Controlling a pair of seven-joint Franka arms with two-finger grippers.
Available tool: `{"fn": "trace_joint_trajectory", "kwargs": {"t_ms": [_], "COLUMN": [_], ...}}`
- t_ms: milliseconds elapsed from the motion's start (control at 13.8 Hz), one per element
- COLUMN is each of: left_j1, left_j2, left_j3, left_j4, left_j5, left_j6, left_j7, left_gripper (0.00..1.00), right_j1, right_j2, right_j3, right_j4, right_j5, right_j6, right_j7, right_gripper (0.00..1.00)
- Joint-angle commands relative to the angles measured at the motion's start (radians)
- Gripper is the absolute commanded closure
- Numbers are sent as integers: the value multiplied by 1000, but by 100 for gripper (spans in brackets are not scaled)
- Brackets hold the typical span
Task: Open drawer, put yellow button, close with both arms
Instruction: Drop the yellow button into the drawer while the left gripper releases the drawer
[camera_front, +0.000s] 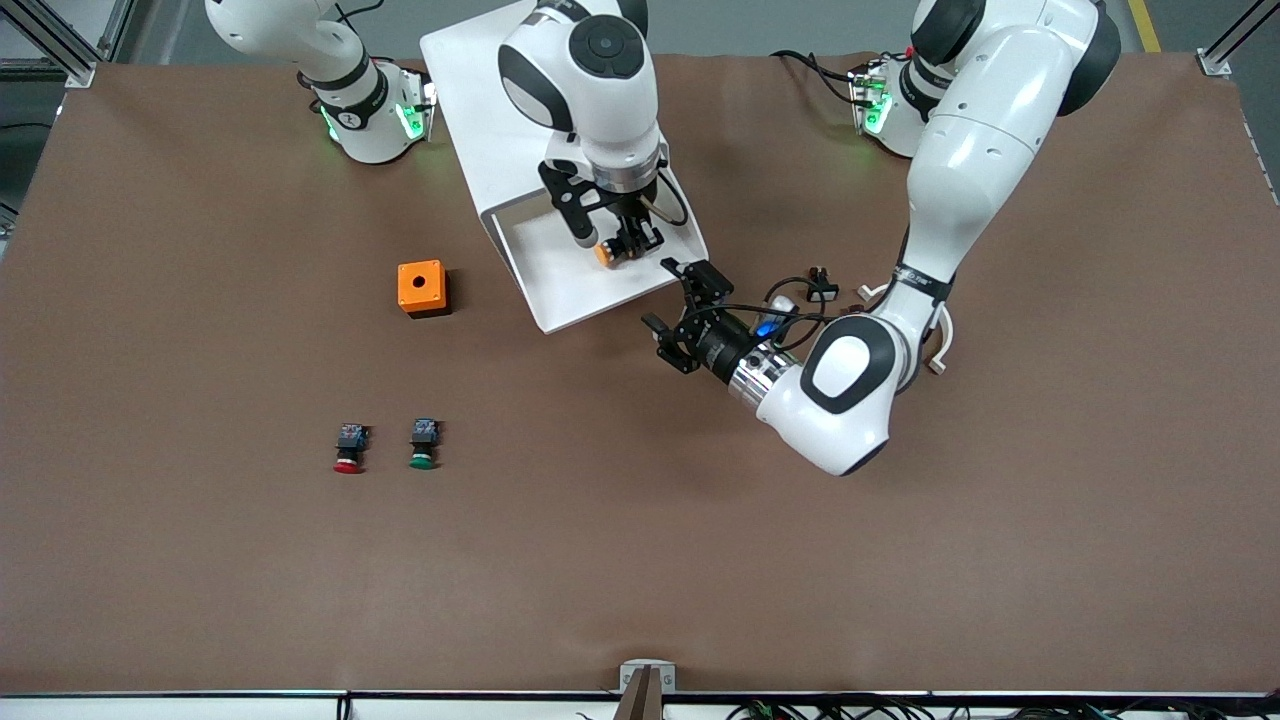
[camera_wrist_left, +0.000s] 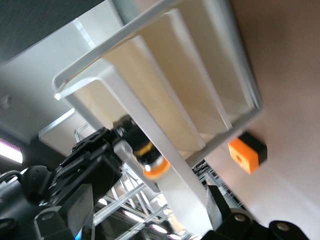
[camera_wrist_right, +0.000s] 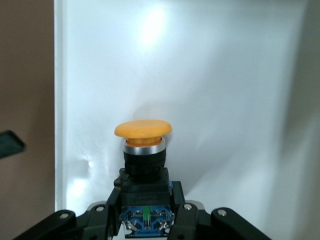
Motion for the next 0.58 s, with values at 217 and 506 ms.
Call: {"fn": "trace_joint_trajectory", "kwargs": {"t_ms": [217, 506], "left_j1": [19, 13], "left_j2": [-27, -112], "left_j3": [86, 111], "left_j4": [60, 62], "left_j5": [191, 362], "left_j6": [-20, 47], "left_j7": [491, 739], "left_gripper": [0, 0], "right_j1": [-9, -111], "right_j2": [39, 36], "right_j3": [-13, -14], "right_j4": [111, 239], "right_j5": [12, 50], "right_j6": [-53, -280], "right_j7": [7, -295], "right_gripper": [0, 0]}}
